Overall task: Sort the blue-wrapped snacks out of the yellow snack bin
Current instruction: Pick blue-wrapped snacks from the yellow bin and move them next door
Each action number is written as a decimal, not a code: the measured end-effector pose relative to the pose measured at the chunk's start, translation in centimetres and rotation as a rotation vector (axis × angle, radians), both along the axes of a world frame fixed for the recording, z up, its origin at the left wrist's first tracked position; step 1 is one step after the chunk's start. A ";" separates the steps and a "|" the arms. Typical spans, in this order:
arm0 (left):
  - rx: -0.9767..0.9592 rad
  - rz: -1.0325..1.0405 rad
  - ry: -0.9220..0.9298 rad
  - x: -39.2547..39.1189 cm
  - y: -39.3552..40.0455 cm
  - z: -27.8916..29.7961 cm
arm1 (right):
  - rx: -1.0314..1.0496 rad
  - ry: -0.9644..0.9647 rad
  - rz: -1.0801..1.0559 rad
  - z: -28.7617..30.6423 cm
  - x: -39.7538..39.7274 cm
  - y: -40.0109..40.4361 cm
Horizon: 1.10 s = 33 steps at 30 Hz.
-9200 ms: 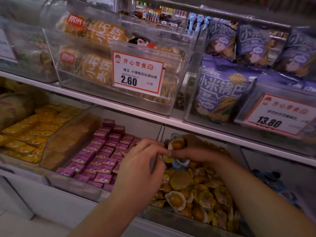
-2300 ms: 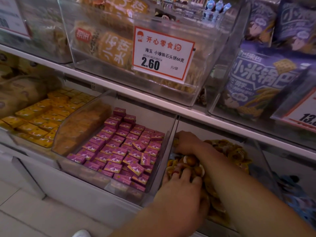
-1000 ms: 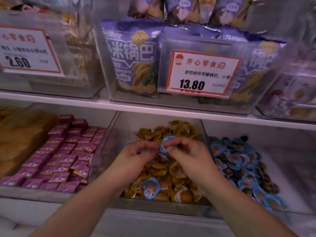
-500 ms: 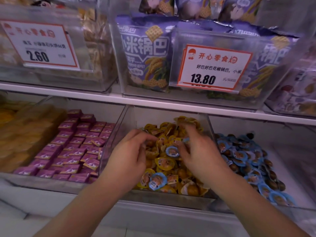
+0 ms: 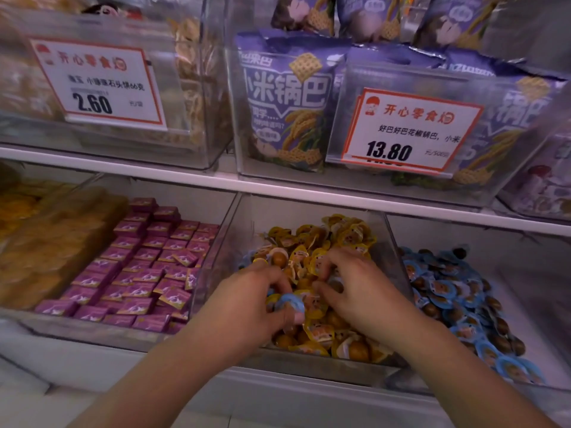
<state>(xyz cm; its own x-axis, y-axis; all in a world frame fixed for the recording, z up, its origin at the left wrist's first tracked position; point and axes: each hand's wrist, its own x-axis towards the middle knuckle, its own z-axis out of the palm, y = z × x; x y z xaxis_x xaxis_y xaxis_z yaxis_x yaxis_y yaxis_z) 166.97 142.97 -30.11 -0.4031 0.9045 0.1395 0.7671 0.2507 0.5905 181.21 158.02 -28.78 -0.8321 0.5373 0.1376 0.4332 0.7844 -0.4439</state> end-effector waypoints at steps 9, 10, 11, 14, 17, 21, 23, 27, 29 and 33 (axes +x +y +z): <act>0.356 0.174 -0.186 1.3 1.7 0.1 | -1.266 0.658 -0.364 1.6 0.1 -2.8; 0.376 0.154 -0.187 1.8 1.9 0.2 | -1.430 0.651 -0.366 1.8 0.3 -3.2; 0.383 0.135 -0.179 2.2 2.1 0.2 | -1.544 0.632 -0.350 1.9 0.5 -3.5; 0.384 0.100 -0.038 3.3 2.8 0.0 | -1.565 0.622 -0.329 1.9 1.3 -3.4; 0.409 0.089 0.108 3.6 3.3 0.1 | -1.268 0.643 -0.390 1.4 1.7 -2.8; 0.507 0.127 -0.073 4.5 3.6 0.6 | -1.406 0.725 -0.378 2.0 2.4 -2.6; 0.562 0.114 -0.194 5.7 4.0 0.6 | -1.584 0.668 -0.215 2.7 2.7 -3.1; 0.500 -0.089 -0.151 8.4 4.6 0.3 | -1.459 0.683 -0.221 2.9 3.3 -3.6; 0.455 -0.152 -0.065 8.6 4.8 0.4 | -1.324 0.717 -0.264 3.0 4.1 -3.2; 0.389 -0.278 -0.120 8.0 4.8 0.8 | -1.127 0.789 -0.262 4.2 6.3 -0.6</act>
<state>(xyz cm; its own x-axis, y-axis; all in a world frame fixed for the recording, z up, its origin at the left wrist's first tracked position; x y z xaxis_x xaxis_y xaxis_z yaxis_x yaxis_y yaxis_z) 174.97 147.72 -29.33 -0.1877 0.8700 0.4560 0.6941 -0.2109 0.6883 187.52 157.38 -24.54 -0.5981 0.7966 -0.0875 -0.1467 -0.2162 -0.9653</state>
